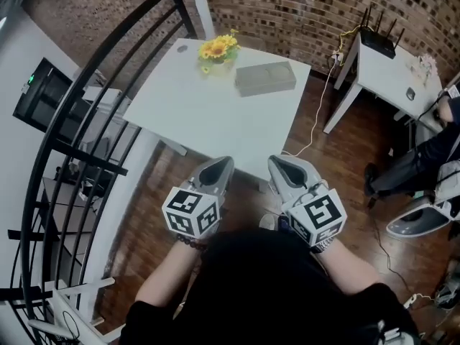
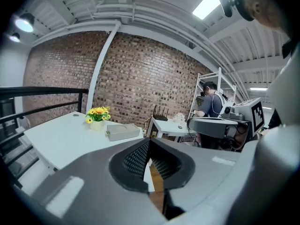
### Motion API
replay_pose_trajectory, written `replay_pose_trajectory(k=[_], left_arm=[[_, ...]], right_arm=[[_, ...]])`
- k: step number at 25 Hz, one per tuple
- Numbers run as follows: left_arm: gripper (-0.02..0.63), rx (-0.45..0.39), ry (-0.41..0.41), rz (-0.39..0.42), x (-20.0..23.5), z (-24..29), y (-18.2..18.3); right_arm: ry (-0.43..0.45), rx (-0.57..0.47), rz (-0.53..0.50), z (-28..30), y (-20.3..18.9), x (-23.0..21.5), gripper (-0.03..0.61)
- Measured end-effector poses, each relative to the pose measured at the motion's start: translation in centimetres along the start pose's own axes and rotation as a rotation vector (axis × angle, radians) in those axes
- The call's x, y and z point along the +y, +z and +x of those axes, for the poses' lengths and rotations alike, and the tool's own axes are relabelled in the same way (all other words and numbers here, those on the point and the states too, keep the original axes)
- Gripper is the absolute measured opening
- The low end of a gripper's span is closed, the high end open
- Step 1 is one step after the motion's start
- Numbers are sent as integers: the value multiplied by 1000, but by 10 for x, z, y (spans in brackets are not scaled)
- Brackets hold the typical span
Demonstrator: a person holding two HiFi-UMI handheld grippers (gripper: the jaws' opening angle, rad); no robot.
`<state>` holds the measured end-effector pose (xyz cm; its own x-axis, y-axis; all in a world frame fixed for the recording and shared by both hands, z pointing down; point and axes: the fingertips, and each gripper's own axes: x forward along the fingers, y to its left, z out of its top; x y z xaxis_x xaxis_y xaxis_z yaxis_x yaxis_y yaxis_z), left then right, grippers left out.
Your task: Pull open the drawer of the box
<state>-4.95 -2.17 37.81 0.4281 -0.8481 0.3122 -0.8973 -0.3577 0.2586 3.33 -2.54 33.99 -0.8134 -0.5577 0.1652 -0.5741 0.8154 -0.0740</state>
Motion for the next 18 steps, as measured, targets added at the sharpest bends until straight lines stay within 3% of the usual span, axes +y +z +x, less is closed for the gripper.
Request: replay_pose_trajectory(k=[9, 18], left_arm=[[17, 17, -30, -32, 24, 65, 16], [17, 53, -80, -124, 89, 138, 26]], right_arm=[[-29, 24, 2, 29, 0, -48, -11], [-107, 92, 1, 92, -3, -92, -11]])
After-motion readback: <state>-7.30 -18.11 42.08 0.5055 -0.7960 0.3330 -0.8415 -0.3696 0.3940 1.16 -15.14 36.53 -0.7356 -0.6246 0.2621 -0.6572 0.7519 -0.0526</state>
